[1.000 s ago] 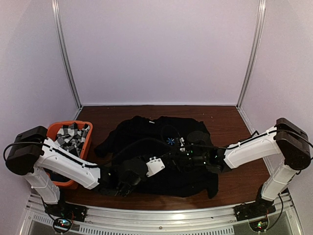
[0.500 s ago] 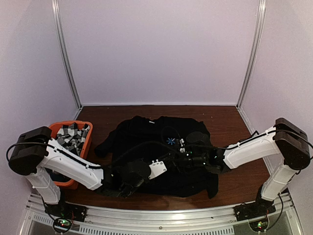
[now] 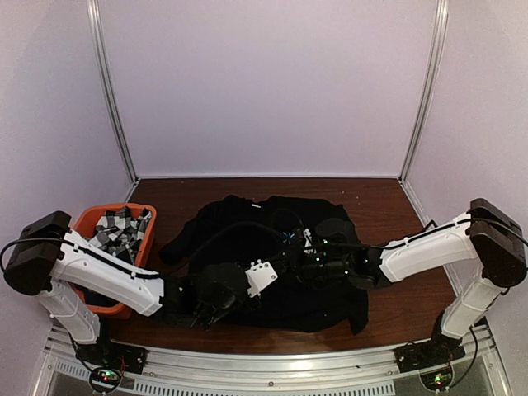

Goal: Pin the brooch onto the clothing
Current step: Pass from the right arm to the left

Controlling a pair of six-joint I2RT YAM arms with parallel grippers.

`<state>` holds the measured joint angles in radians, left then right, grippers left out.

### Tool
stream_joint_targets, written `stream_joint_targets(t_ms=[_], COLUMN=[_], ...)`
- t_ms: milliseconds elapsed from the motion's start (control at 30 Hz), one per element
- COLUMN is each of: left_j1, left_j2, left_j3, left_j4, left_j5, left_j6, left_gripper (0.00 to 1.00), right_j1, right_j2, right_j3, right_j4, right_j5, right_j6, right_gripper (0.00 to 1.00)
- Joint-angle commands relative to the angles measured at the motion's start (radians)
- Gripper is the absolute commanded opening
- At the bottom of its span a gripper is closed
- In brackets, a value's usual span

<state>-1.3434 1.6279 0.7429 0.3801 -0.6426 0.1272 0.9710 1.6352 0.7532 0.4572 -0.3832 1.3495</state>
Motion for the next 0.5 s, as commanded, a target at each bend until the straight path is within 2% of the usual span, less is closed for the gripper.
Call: stream_joint_targets(t_ms=[0,267,467], left_j1=[0.003,0.124,0.215], left_j2=[-0.083,-0.21,-0.227], left_j3=[0.039,0.075,0.107], left_j4=[-0.036,-0.204,-0.266], left_j5=[0.166,0.48,0.719], left_j6=[-0.15,-0.356,-0.48], left_gripper=[0.0,0.0,0.0], right_j1=[-0.039,-0.114,-0.121], right_j2=[-0.09,-0.293,-0.419], right_j3=[0.028,0.015,-0.02], right_j4=[-0.124,-0.279,-0.254], right_j5=[0.07,0.241,0.221], right_j6=[-0.198,-0.567,-0.842], right_gripper=[0.44,0.47,0.47])
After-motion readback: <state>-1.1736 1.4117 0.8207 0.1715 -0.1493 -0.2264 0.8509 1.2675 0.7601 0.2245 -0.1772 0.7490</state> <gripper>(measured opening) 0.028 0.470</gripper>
